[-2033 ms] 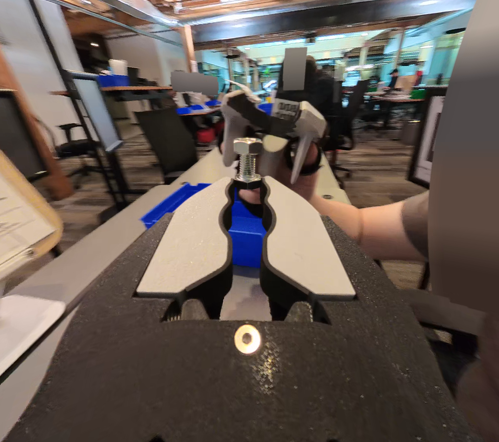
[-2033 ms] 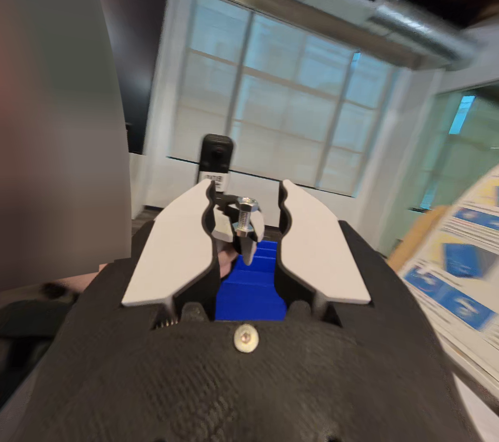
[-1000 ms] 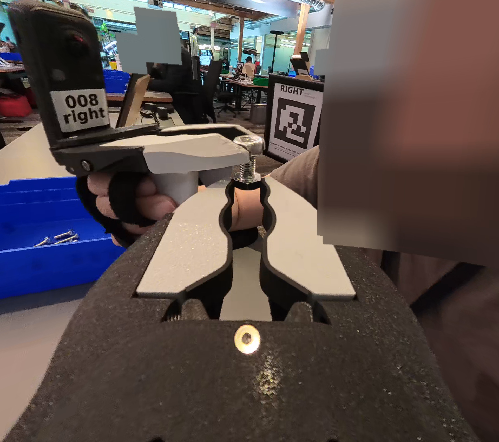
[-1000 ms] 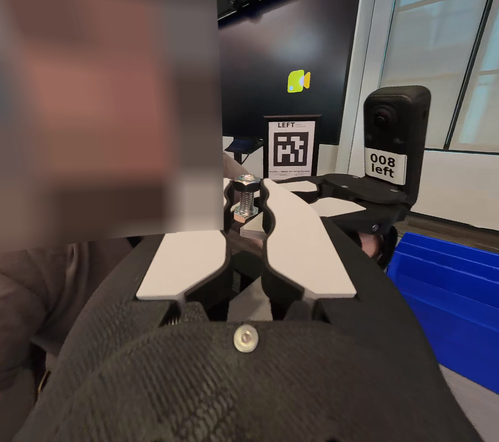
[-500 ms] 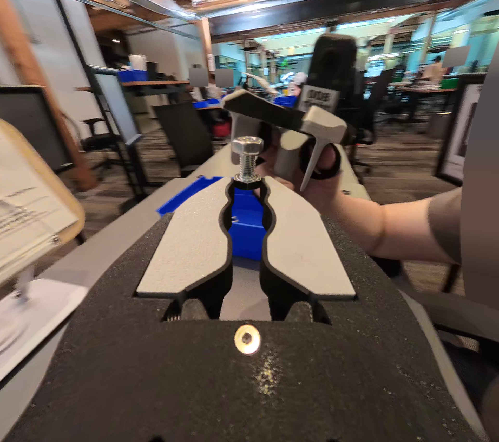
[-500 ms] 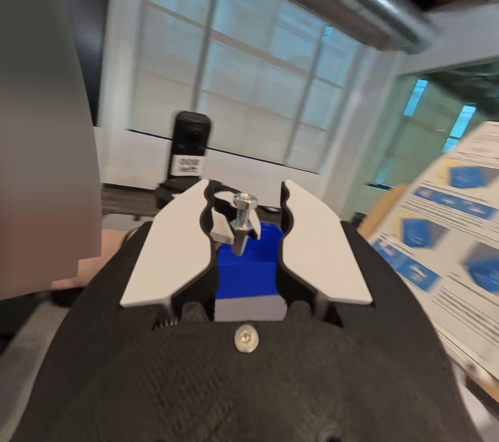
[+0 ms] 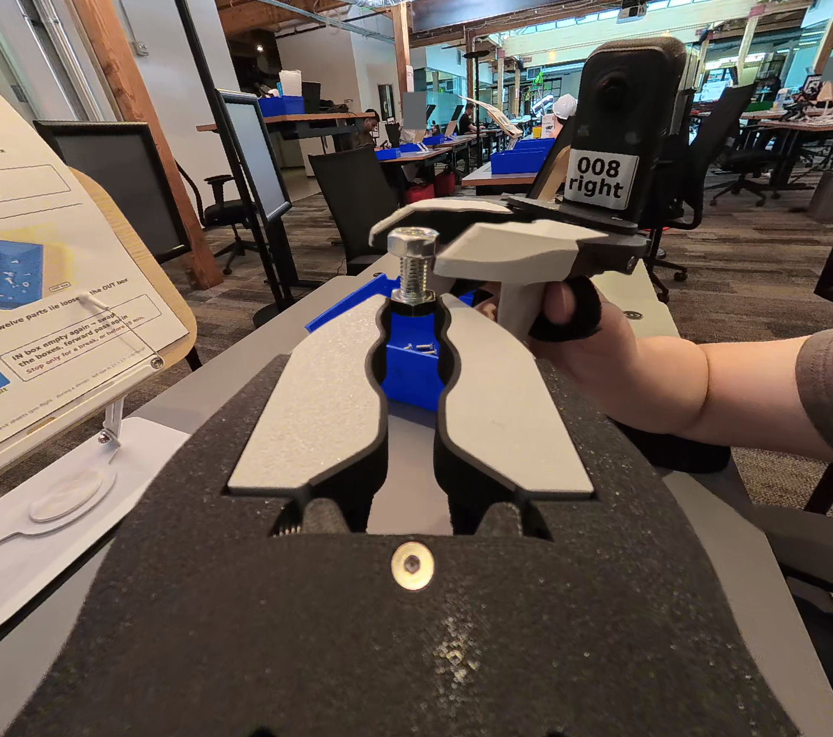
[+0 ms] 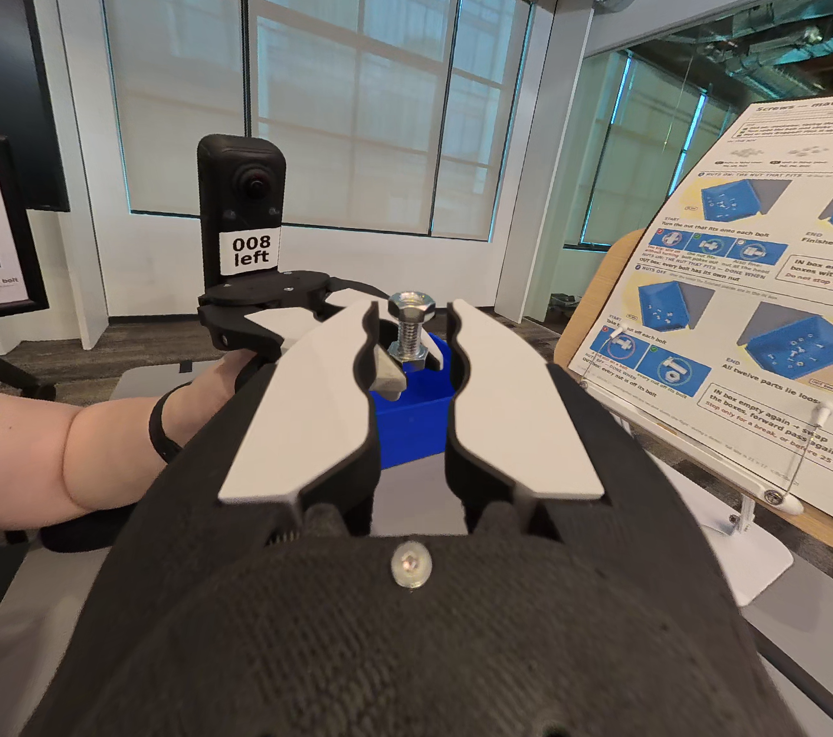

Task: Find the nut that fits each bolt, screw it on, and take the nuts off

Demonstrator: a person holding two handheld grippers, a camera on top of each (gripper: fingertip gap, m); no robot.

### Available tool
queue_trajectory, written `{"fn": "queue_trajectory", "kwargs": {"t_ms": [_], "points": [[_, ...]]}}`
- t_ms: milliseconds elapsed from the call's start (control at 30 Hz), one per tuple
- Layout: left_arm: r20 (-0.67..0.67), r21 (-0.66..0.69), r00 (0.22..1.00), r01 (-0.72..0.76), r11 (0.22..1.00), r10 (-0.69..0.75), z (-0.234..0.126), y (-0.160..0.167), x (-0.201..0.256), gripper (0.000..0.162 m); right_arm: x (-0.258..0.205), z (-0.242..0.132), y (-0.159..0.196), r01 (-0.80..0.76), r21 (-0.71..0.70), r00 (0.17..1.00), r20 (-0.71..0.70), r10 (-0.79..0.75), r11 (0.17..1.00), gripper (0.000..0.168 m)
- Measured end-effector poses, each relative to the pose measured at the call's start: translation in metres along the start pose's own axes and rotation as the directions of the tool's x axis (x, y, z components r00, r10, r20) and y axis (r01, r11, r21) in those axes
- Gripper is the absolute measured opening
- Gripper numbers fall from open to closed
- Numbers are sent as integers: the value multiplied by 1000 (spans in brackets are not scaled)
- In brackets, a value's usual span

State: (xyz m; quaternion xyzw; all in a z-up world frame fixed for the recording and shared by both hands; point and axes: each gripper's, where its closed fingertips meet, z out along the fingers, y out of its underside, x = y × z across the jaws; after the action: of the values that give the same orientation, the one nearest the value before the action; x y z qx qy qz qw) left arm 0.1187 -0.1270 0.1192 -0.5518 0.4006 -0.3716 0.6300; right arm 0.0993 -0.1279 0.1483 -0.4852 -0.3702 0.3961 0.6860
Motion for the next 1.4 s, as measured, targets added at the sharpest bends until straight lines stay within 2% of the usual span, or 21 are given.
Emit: {"fn": "queue_trajectory", "kwargs": {"t_ms": [67, 233, 333, 400, 467, 600, 733, 800, 900, 933, 1000, 1100, 1167, 1233, 1333, 1400], "points": [[-2, 3, 1000, 3, 1000, -3, 0, 0, 0, 17, 0, 0, 1, -4, -11, 1000, 7, 4, 1000, 20], [-41, -6, 999, -2, 1000, 2, 0, -1, 5, 17, -5, -1, 0, 14, -16, 998, 66, -13, 1000, 20], [-88, -18, 996, 12, 1000, -14, -1, -1, 10, 17, -10, -3, -1, 24, -26, 988, 156, -19, 999, 20], [-163, -10, 986, 36, 999, -37, -2, -4, 19, 17, -17, -7, -5, -21, -12, 961, 276, 23, 1000, 20], [-260, -13, 963, 67, 998, -68, -4, -6, 32, 17, -26, -14, -9, -110, -9, 897, 431, 103, 994, 20], [-449, -36, 886, 110, 993, -114, -9, -7, 60, 17, -46, -35, -15, -289, -45, 664, 710, 234, 956, 20], [-535, -74, 830, 139, 987, -157, -9, -2, 74, 17, -56, -46, -14, -379, -84, 507, 814, 283, 921, 20], [-545, -86, 820, 154, 984, -176, -9, -1, 76, 17, -57, -46, -13, -403, -94, 479, 826, 298, 910, 20], [-490, -78, 858, 132, 988, -153, -6, 0, 66, 17, -50, -42, -11, -394, -73, 534, 793, 293, 916, 20], [-459, -70, 877, 122, 990, -141, -5, 0, 61, 17, -46, -39, -11, -384, -59, 569, 771, 287, 921, 26], [-387, -49, 915, 102, 994, -113, -3, -1, 50, 17, -36, -32, -15, -362, -11, 667, 695, 268, 932, 49], [-204, 13, 977, 69, 998, -64, -2, -5, 21, 17, -18, -21, -19, -203, 83, 864, 485, 138, 976, 60], [-73, 48, 997, 40, 998, -37, -4, -8, 1, 17, 0, -12, -18, -41, 102, 972, 233, 17, 994, 58], [20, 54, 1000, 1, 999, -3, -6, -8, -11, 17, 9, -8, -14, 76, 64, 996, 39, -79, 995, 53], [71, 41, 997, -13, 999, 10, -5, -5, -15, 17, 5, -4, -8, 109, 38, 993, -55, -107, 993, 50], [102, 18, 994, -34, 999, 32, -4, -1, -17, 17, 1, -1, -2, 108, 16, 992, -63, -106, 994, 47]]}}
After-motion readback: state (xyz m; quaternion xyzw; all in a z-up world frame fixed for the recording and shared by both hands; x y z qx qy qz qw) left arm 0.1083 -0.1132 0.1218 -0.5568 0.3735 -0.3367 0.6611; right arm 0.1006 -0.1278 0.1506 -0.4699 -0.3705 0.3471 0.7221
